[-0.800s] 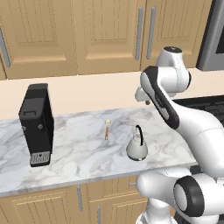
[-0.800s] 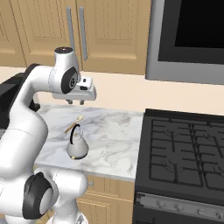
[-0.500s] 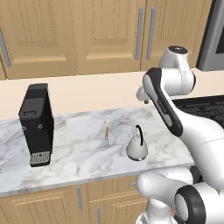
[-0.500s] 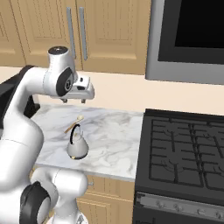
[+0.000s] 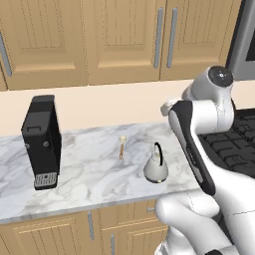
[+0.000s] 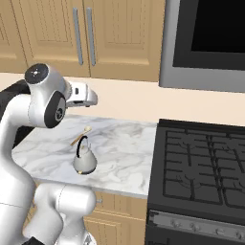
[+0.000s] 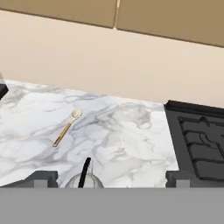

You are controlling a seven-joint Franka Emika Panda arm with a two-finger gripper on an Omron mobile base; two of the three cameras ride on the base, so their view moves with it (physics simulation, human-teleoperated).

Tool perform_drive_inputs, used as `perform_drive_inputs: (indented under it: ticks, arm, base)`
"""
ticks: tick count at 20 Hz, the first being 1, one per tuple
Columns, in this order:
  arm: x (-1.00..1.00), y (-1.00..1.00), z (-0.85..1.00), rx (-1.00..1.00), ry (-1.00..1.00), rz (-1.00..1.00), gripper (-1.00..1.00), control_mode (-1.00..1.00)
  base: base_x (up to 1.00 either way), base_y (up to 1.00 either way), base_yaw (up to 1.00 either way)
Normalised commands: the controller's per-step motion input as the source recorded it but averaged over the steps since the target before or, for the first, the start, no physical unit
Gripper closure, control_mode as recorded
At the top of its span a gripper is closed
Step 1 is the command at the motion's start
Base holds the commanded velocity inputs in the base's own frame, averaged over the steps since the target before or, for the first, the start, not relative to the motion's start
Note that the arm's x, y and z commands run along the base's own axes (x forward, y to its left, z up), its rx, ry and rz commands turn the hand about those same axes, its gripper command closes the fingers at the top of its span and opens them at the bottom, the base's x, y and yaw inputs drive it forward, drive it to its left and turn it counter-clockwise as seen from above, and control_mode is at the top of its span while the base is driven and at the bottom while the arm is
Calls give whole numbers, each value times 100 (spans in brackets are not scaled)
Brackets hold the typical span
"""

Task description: Pick the pan from the cabinet and place it on the stove. Then turn on the stove burner for the pan.

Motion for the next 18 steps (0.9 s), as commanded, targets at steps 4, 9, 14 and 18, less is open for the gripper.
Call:
perform_drive_inputs:
  ticks: [4, 9, 14, 18]
  arm:
    - [-3, -6, 59, 0, -32, 0, -100, -100]
    - [0, -1, 65, 0, -25, 1, -100, -100]
    - [0, 0, 66, 1, -22, 1, -100, -100]
    - [5, 0, 52, 3, -23, 3, -100, -100]
  base:
    - [0, 0, 0]
    - [0, 0, 0]
    - [0, 0, 0]
    - [0, 0, 0]
